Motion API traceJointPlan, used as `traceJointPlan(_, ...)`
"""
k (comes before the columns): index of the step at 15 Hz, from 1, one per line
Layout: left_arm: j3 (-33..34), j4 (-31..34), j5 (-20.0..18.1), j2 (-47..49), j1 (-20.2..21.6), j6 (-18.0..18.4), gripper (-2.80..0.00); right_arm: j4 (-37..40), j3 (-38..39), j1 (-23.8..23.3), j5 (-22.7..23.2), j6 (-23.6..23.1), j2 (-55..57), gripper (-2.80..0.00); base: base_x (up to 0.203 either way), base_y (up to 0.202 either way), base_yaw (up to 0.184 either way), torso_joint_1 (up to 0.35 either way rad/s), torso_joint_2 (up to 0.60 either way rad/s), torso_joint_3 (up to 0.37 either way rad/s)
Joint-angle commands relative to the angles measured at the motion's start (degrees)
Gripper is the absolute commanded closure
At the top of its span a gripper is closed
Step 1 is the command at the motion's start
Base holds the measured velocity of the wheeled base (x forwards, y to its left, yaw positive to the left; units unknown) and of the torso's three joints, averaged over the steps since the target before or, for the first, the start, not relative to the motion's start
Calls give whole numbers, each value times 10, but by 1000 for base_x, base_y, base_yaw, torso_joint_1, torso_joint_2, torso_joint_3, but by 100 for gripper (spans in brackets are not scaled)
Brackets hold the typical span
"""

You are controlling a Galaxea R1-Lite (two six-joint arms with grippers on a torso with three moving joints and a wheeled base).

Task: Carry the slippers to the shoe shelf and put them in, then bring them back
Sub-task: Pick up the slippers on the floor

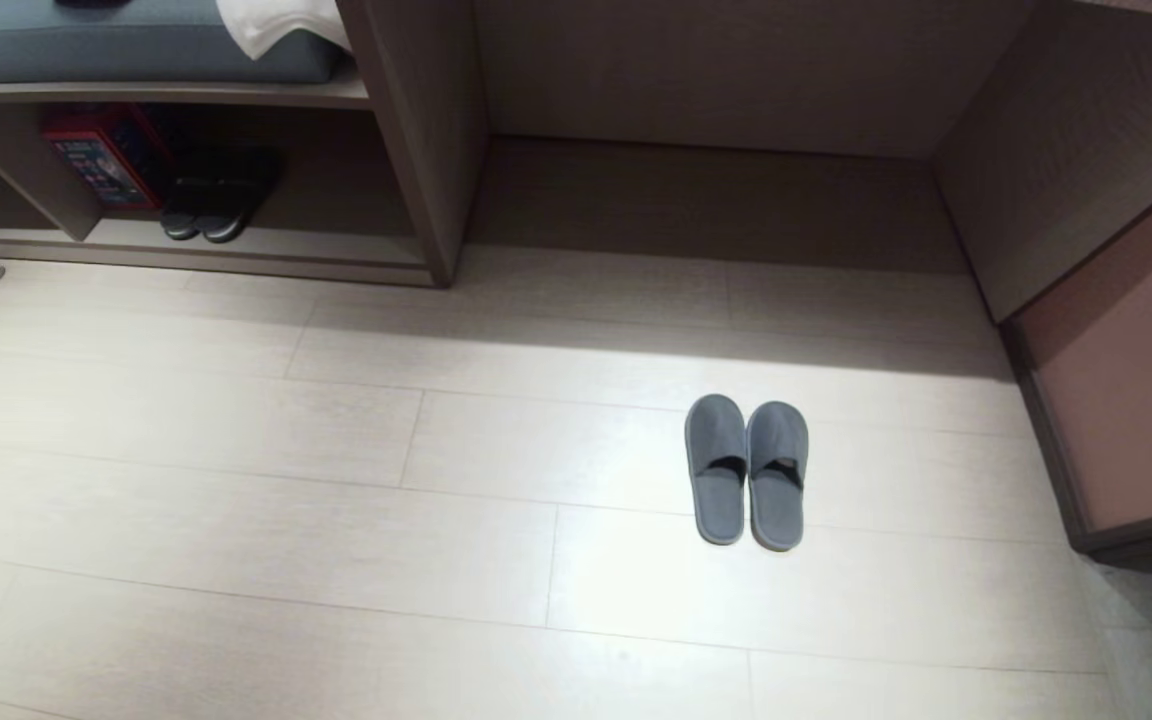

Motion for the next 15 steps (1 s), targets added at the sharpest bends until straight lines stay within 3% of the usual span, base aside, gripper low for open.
traceJointPlan(1, 1, 0, 0, 0, 0, 0, 0, 0, 1, 0, 0, 0, -2, 0, 0, 0, 0, 2, -1, -192)
traceJointPlan(15, 1, 0, 0, 0, 0, 0, 0, 0, 1, 0, 0, 0, -1, 0, 0, 0, 0, 1, 3, -195)
